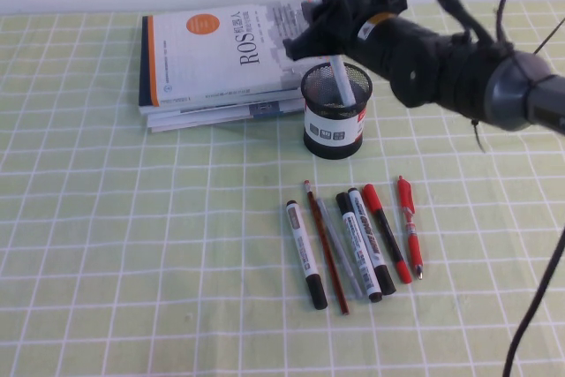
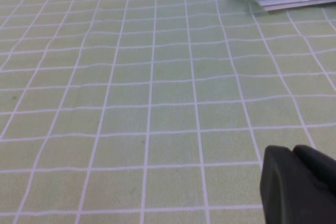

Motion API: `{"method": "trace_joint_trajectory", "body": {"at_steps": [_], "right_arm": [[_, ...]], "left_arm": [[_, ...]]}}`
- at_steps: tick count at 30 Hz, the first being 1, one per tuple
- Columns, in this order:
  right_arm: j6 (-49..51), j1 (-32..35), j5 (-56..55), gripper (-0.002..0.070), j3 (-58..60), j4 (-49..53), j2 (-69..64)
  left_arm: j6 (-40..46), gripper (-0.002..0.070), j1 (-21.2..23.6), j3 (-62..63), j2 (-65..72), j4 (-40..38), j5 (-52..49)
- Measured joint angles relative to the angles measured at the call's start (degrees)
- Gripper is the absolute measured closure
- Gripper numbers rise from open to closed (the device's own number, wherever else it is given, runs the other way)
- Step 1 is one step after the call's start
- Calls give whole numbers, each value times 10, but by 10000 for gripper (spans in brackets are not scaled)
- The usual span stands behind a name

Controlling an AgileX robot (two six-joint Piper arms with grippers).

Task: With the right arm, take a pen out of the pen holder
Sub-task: 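Take a marker out of the pen holder and lay it on the table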

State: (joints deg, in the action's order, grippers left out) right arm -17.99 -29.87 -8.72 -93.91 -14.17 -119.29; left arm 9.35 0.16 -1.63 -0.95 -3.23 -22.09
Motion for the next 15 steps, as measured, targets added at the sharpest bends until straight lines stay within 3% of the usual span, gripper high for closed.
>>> {"method": "trace_joint_trajectory", "body": {"at_steps": [7,15], "right_arm": [[0,0,17,598,16,-1,78],[0,0,81,598,132,-24,239]], "left_arm": [[0,681,0,0,0,0,0],[0,681,0,0,0,0,0]]}}
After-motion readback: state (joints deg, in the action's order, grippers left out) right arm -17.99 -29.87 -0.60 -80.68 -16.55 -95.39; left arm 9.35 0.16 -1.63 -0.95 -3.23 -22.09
